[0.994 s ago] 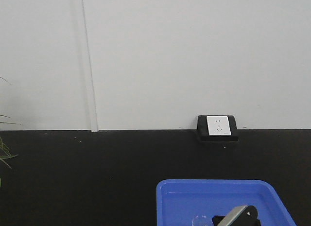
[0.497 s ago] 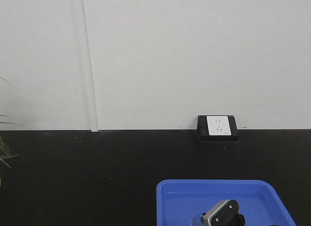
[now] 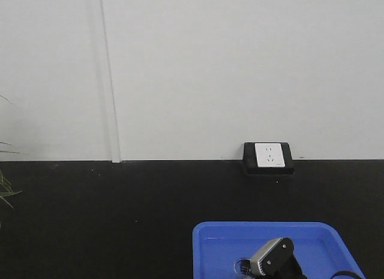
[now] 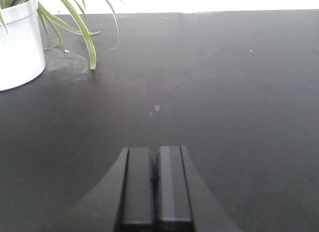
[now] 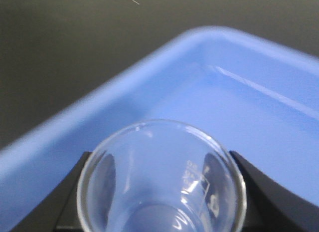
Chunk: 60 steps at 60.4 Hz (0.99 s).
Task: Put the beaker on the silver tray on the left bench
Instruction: 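Lower the right gripper around the clear beaker and close it, then lift the beaker out of the blue tray with the right gripper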
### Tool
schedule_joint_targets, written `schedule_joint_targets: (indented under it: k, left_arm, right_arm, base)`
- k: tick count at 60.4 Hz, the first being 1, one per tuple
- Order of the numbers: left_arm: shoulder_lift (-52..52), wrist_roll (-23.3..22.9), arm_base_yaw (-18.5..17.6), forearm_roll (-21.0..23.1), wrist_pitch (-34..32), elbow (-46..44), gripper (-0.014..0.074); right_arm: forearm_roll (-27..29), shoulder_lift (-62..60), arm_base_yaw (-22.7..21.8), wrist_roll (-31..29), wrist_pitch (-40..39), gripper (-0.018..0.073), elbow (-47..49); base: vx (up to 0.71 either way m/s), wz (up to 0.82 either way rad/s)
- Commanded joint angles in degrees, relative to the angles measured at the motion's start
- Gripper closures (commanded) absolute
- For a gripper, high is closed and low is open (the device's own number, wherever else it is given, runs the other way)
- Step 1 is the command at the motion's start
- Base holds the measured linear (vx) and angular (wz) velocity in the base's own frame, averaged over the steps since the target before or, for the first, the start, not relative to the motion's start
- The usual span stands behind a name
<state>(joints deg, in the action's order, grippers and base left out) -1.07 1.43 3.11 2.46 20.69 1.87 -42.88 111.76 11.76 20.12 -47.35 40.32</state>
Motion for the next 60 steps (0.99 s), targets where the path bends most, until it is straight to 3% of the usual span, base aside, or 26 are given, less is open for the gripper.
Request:
schedule_joint_targets:
  k: [1, 11, 23, 33, 48, 60]
  left_arm:
    - [-0.39, -0.02, 0.0, 0.44, -4.53, 1.13, 0.0595]
    - [-0.39, -0.02, 0.0, 0.44, -4.53, 1.13, 0.0595]
    - [-0.39, -0.02, 0.0, 0.44, -4.53, 1.13, 0.0595]
    - [-0.39, -0.02, 0.0, 0.44, -4.53, 1.13, 0.0595]
    - [-0.39, -0.02, 0.0, 0.44, -4.53, 1.13, 0.0595]
    - [-0.39, -0.02, 0.0, 0.44, -4.53, 1.13, 0.0595]
  right_arm:
    - [-4.71, -7.21, 0.12, 4.38, -3.45, 0.0576, 0.9]
    - [-6.67, -17.02, 1.22, 17.19, -1.29, 0.0575, 1.76]
    - [-10.56, -25.69, 7.9, 24.67, 14.47, 0.0575, 8.54]
    - [-10.5, -28.31, 12.59, 30.4, 20.74, 0.0575, 14.33]
    - [-10.5, -28.7, 16.82, 31.58, 26.36, 0.0575, 18.65]
    - [-10.72, -28.7, 16.66, 31.58, 27.32, 0.0573, 16.69]
  base:
    - [0.0, 0.0]
    - [0.0, 0.0]
    - [0.0, 0.0]
    - [0.0, 0.0]
    - [0.0, 0.0]
    - [0.0, 0.0]
